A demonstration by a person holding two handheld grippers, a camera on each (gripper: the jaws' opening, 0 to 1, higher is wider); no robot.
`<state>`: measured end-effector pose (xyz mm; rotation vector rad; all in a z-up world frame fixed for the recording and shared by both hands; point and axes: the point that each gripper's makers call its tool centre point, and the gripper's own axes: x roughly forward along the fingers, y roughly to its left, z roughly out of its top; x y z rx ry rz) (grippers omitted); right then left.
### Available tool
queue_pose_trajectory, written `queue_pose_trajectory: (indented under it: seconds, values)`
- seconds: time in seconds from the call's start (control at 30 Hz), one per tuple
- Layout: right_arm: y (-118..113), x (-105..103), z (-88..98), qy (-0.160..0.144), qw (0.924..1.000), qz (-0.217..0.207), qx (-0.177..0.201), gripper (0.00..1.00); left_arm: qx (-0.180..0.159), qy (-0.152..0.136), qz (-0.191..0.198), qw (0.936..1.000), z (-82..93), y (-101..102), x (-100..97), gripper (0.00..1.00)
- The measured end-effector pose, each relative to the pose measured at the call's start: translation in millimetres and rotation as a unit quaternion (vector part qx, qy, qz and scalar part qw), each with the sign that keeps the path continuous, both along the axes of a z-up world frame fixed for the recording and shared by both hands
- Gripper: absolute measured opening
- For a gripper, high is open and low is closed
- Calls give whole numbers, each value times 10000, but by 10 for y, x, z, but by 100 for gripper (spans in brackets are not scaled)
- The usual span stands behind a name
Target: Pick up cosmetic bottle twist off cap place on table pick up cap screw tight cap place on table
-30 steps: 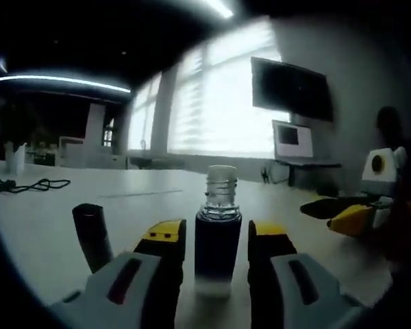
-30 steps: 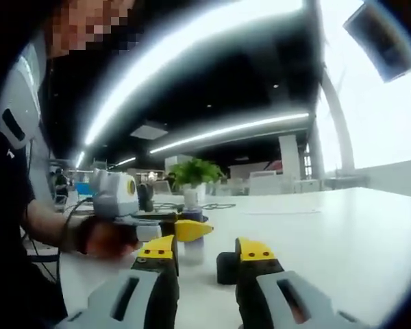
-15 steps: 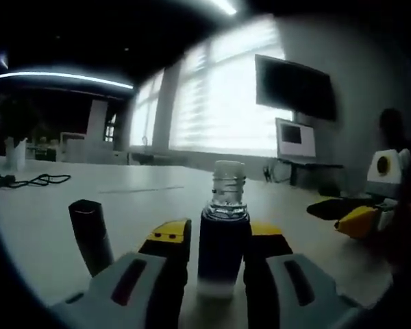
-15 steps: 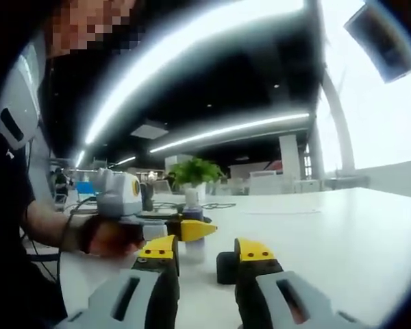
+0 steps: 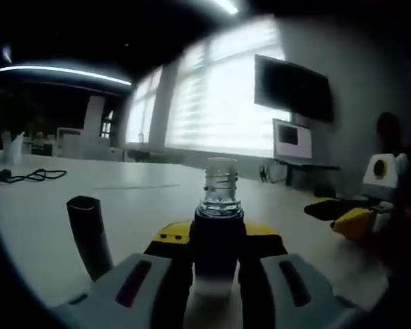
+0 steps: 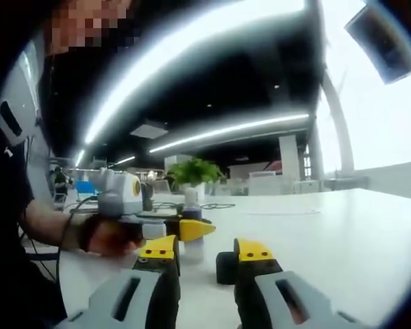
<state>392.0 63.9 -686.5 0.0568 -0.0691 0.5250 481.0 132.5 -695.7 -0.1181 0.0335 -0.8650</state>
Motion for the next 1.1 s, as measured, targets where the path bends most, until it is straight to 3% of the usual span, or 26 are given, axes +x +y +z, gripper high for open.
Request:
queue_pose_trajectory:
  seconds: [0.07, 0.13, 0.3, 0.4, 0.57, 0.73, 1.1]
  values:
    - [-2, -2, 6, -10, 10000, -7, 18, 24, -117, -43, -184, 9998, 43, -29, -65, 14]
    - [-3, -2, 10, -15, 10000, -15, 25, 24, 25, -254, -291, 9993, 73, -25, -130, 14]
    - [-16, 4, 20, -3, 10000, -23, 93, 22, -188, -434, -553, 9973, 174, 68, -287, 14]
    - [-22, 10, 20, 10, 9999, -48, 106, 22, 75, -709, -726, 9948, 184, 104, -405, 14]
    - [-6, 5, 21, -9, 10000, -47, 55, 22, 0, -691, -949, 9931, 237, 210, -569, 15]
    - [-5, 7, 27, -12, 9999, -87, 55, 22, -145, -889, -1358, 9866, 318, 330, -828, 15]
    - [4, 17, 19, 12, 9999, -96, 66, 24, -11, -875, -1766, 9804, 211, 500, -1244, 15]
